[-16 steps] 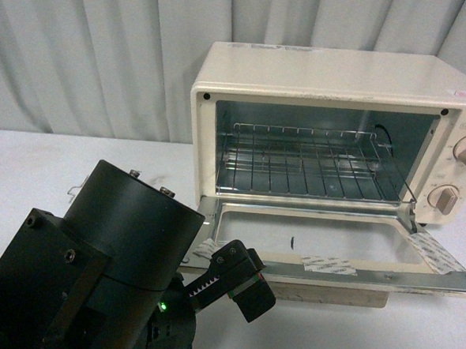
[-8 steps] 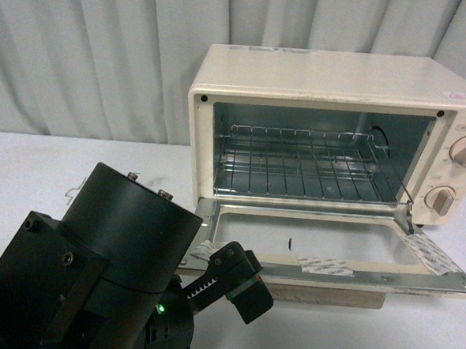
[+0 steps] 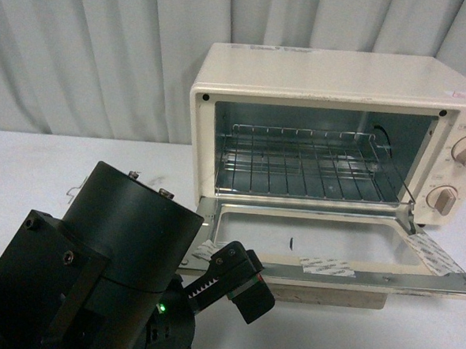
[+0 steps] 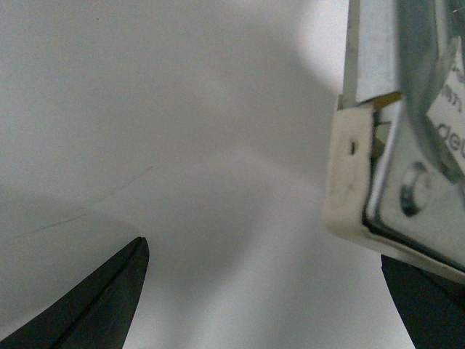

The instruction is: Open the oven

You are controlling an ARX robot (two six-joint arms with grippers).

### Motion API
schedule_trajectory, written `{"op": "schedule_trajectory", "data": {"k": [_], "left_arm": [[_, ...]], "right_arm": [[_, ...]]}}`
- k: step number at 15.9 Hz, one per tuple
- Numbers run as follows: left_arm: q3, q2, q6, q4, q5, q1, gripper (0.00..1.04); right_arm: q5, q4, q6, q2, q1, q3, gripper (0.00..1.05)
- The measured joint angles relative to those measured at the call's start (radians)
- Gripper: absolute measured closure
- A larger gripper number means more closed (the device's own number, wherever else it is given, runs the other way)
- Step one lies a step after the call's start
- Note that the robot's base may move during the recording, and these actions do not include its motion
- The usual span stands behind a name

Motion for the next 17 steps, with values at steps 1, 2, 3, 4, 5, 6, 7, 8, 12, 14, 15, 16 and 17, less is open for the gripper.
{"op": "schedule_trajectory", "data": {"k": [1,2,3,4,5,6,7,8,12,14,15,16,17], "left_arm": [[0.000,0.000,0.000,0.000,0.000,0.000,0.07],[0.000,0.000,0.000,0.000,0.000,0.000,0.07],[0.000,0.000,0.000,0.000,0.000,0.000,0.07],[0.000,0.000,0.000,0.000,0.000,0.000,0.07],[0.000,0.000,0.000,0.000,0.000,0.000,0.07],[0.000,0.000,0.000,0.000,0.000,0.000,0.07],[0.000,0.000,0.000,0.000,0.000,0.000,0.07],[0.000,0.000,0.000,0.000,0.000,0.000,0.07],[-0.178,0.055,-0.054,0.669,-0.017,0.000,0.07],[-0.256,-0.061,0.042,0.610,0.119,0.055,0.07],[-0.267,-0.075,0.056,0.593,0.134,0.064,0.07],[-0.279,-0.090,0.079,0.573,0.150,0.074,0.07],[-0.295,-0.116,0.109,0.542,0.171,0.092,0.07]], "right_arm": [[0.000,0.000,0.000,0.000,0.000,0.000,0.55],[0.000,0.000,0.000,0.000,0.000,0.000,0.46],[0.000,0.000,0.000,0.000,0.000,0.000,0.35],[0.000,0.000,0.000,0.000,0.000,0.000,0.26],[0.000,0.000,0.000,0.000,0.000,0.000,0.15],[0.000,0.000,0.000,0.000,0.000,0.000,0.05],[0.000,0.000,0.000,0.000,0.000,0.000,0.06],[0.000,0.000,0.000,0.000,0.000,0.000,0.07],[-0.001,0.001,0.000,0.000,0.000,0.000,0.06],[0.000,0.001,0.000,0.000,0.000,0.000,0.06],[0.000,0.001,0.000,0.000,0.000,0.000,0.06],[0.000,0.001,0.000,0.000,0.000,0.000,0.06],[0.000,0.001,0.000,0.000,0.000,0.000,0.06]]}}
